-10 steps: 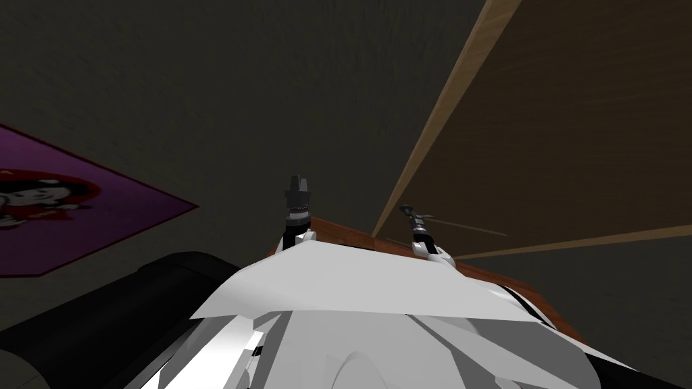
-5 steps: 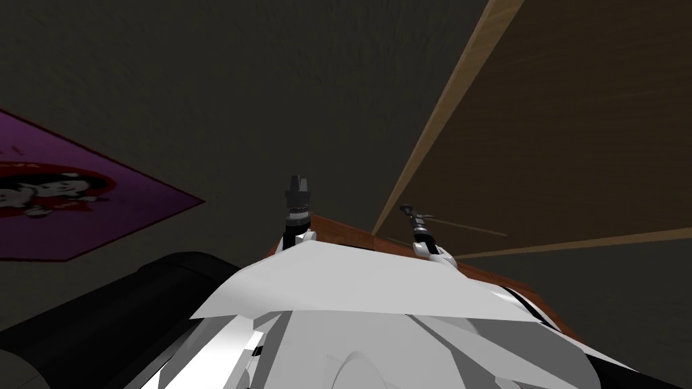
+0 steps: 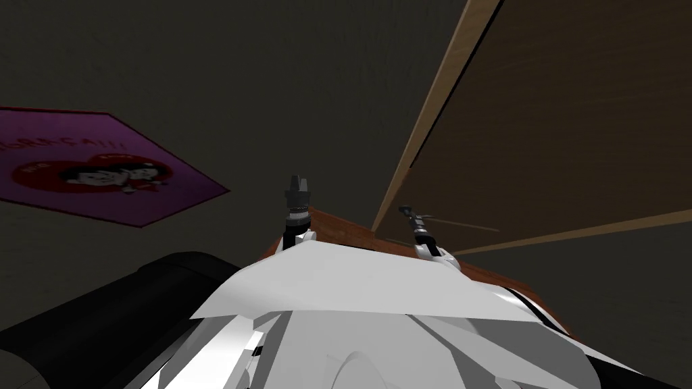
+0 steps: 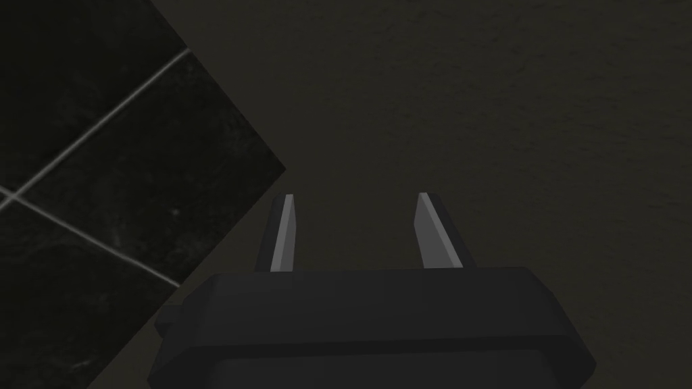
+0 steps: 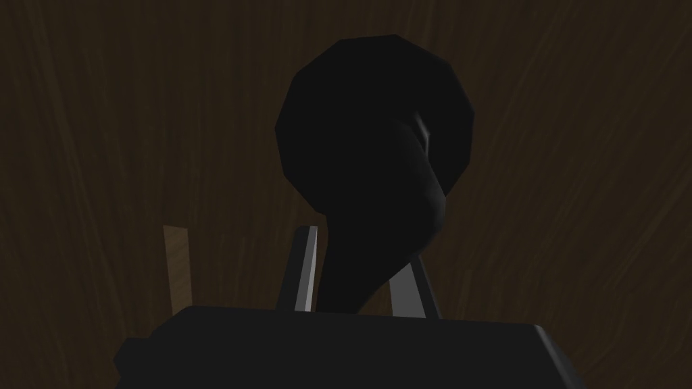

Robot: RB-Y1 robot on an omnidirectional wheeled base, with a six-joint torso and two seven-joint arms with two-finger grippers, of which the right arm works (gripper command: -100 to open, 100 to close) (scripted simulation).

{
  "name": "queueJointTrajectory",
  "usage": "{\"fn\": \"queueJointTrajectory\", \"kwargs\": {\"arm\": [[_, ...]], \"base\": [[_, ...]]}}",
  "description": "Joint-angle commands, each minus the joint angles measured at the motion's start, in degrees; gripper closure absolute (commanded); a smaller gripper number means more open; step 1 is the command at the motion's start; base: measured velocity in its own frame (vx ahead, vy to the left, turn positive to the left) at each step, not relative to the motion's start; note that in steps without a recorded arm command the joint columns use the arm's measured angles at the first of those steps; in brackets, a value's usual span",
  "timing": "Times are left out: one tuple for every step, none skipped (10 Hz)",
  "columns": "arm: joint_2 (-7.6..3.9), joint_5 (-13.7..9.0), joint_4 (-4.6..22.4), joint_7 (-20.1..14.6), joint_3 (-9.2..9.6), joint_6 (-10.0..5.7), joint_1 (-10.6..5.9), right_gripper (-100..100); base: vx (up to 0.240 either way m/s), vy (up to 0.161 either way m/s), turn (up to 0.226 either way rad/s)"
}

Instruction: Pull the door open

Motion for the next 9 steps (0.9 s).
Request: {"fn": "queueJointTrajectory", "kwargs": {"arm": [[-0.58, 0.6, -0.7, -1.1, 0.93, -0.63, 0.58, 100], [-0.96, 1.0, -0.8, -1.9, 1.58, -1.05, 0.84, 100], [-0.69, 0.7, -0.8, -1.4, 1.17, -0.65, 0.65, 100], [-0.49, 1.1, -1.2, -1.7, 1.57, -0.53, 1.0, 100], [-0.47, 1.2, -1.4, -1.8, 1.65, -0.48, 1.05, 100], [-0.41, 1.4, -1.8, -1.8, 1.81, -0.36, 1.18, 100], [-0.35, 1.6, -2.3, -1.9, 2.0, -0.23, 1.33, 100], [-0.35, 1.6, -2.3, -1.9, 2.0, -0.23, 1.33, 100], [-0.35, 1.6, -2.3, -1.9, 2.0, -0.23, 1.33, 100]], "base": [[-0.248, -0.077, 0.099], [-0.248, -0.079, 0.1], [-0.109, -0.029, 0.027], [-0.155, -0.072, 0.099], [-0.192, -0.058, 0.121], [-0.198, -0.04, 0.104], [-0.213, -0.093, 0.124], [-0.134, -0.068, 0.068], [-0.04, -0.015, -0.006]]}}
